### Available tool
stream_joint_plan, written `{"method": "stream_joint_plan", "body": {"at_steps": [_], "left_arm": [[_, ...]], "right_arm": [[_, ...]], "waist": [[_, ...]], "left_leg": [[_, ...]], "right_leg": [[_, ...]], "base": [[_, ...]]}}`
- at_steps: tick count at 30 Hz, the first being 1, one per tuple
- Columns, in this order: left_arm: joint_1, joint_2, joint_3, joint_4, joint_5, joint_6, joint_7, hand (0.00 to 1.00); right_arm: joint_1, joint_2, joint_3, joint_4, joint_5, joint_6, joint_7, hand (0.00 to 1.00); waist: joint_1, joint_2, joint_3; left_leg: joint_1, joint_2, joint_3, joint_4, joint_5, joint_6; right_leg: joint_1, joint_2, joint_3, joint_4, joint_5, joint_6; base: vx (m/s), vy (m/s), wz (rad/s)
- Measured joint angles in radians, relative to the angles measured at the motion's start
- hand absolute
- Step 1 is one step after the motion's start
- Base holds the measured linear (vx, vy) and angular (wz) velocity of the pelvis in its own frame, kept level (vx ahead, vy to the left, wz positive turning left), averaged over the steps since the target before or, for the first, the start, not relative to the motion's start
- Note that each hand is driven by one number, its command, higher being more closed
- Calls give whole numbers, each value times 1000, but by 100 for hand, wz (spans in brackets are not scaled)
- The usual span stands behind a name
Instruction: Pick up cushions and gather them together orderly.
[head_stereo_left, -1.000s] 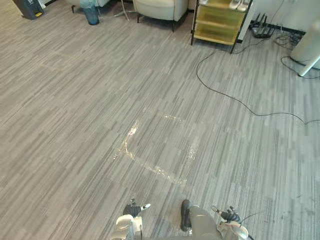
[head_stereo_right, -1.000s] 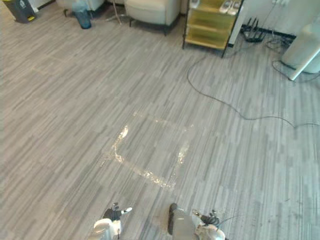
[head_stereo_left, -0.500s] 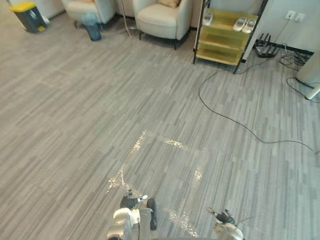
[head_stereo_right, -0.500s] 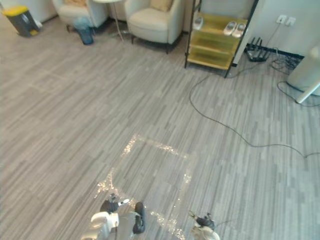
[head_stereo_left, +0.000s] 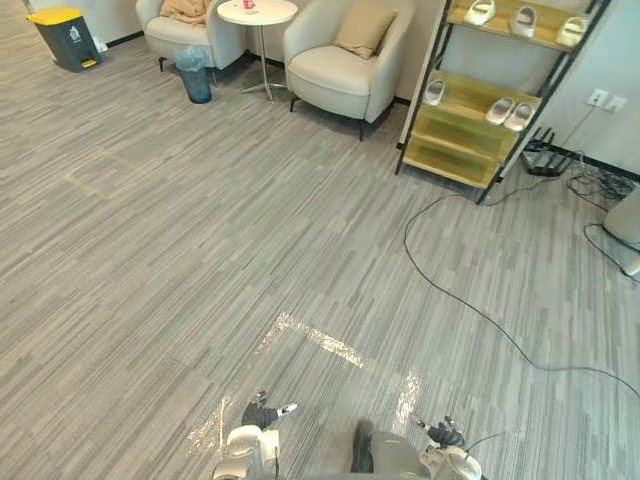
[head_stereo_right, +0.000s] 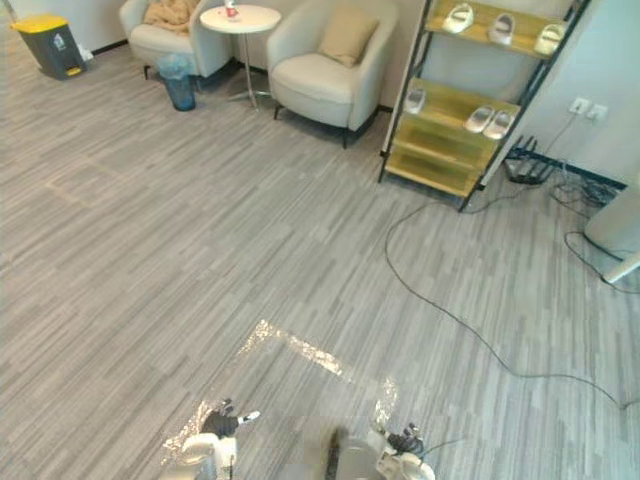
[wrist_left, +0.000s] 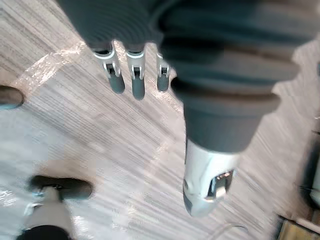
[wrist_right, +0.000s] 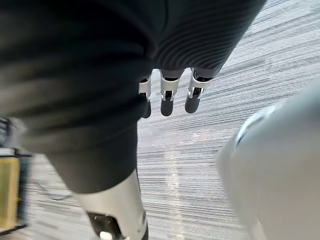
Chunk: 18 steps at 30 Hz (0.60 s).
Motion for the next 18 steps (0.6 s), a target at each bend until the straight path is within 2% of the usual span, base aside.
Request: {"method": "stream_joint_plan", "body": {"at_steps": [1, 2, 3, 4, 5, 7, 9, 10, 12, 13, 15, 18], "left_arm": [[-3, -11, 7, 0, 2, 0, -1, 0], [-10, -13, 8, 0, 2, 0, -1, 0], [-11, -12, 9, -1, 2, 0, -1, 0], [-18, -7, 8, -12, 2, -1, -1, 0], [-17, -7, 6, -22, 2, -2, -2, 0], [-15, -7, 4, -30, 1, -2, -3, 0], [-15, -6, 1, -46, 0, -3, -2, 0], [-11, -6, -5, -45, 0, -3, -1, 0], [-7, -6, -12, -38, -1, -2, -1, 0], [-8, -6, -16, -26, -2, -3, -1, 0], [-9, 14, -31, -24, -2, -4, 1, 0], [2, 15, -37, -19, -2, -4, 0, 0]], "right_arm": [[-1, -10, -4, 3, 1, -1, 0, 0], [1, -12, -4, 2, 2, -1, 0, 0], [6, -13, -3, 2, 4, -2, 0, 0], [18, -11, 4, -2, 6, -2, -1, 0], [21, -10, 9, -1, 7, -1, -3, 0], [21, -4, 8, -3, 10, -2, -6, 0], [20, 0, 7, -6, 10, -2, -6, 0], [20, 0, 7, -7, 10, -1, -7, 0], [21, -3, -2, -7, 10, -1, -8, 0], [18, -8, -8, 9, 8, 1, -10, 0], [26, 4, -12, 30, 7, 3, -10, 0], [47, 15, -14, 28, 5, 3, -10, 0]], "waist": [[-2, 26, 1], [-8, 34, 5], [-11, 34, 7], [-13, 25, 13], [-10, 19, 19], [-10, 17, 22], [-5, 17, 20], [-4, 19, 19], [-4, 28, 13], [3, 27, 7], [2, -11, -16], [-1, -29, -20]], "left_leg": [[-2, 21, -10, 36, 0, -1], [-32, 32, -16, 132, 3, -6], [-67, 44, -17, 232, 13, -23], [-146, 72, -22, 439, 53, -54], [-202, 99, -13, 578, 46, -49], [-265, 133, 25, 623, 20, -37], [-304, 140, 43, 507, 17, -37], [-313, 128, 36, 378, 26, -35], [-312, 90, -25, 149, 99, -39], [-295, 68, -52, 110, 158, -60], [-269, 29, -27, 50, 172, -38], [-222, -16, -9, 15, 170, -24]], "right_leg": [[25, 20, -10, -14, -22, -12], [56, 28, -21, -24, -40, -18], [84, 32, -26, -36, -47, -23], [144, 32, -35, -67, -62, -29], [191, 33, -39, -84, -72, -35], [265, 33, -46, -134, -75, -37], [292, 28, -35, -159, -78, -29], [300, 23, -29, -165, -84, -13], [297, 22, -12, -160, -97, 14], [298, 19, 20, -159, -98, 34], [305, -15, 40, -186, -94, 60], [339, -55, 55, -211, -95, 71]], "base": [[381, -221, 0], [447, -264, 10], [331, -184, 27], [302, -122, 21], [285, -90, 14], [214, -44, 2], [139, 16, -12], [116, 102, -16], [178, 195, -23], [172, 176, -23], [173, 130, -17], [178, 148, -8]]}}
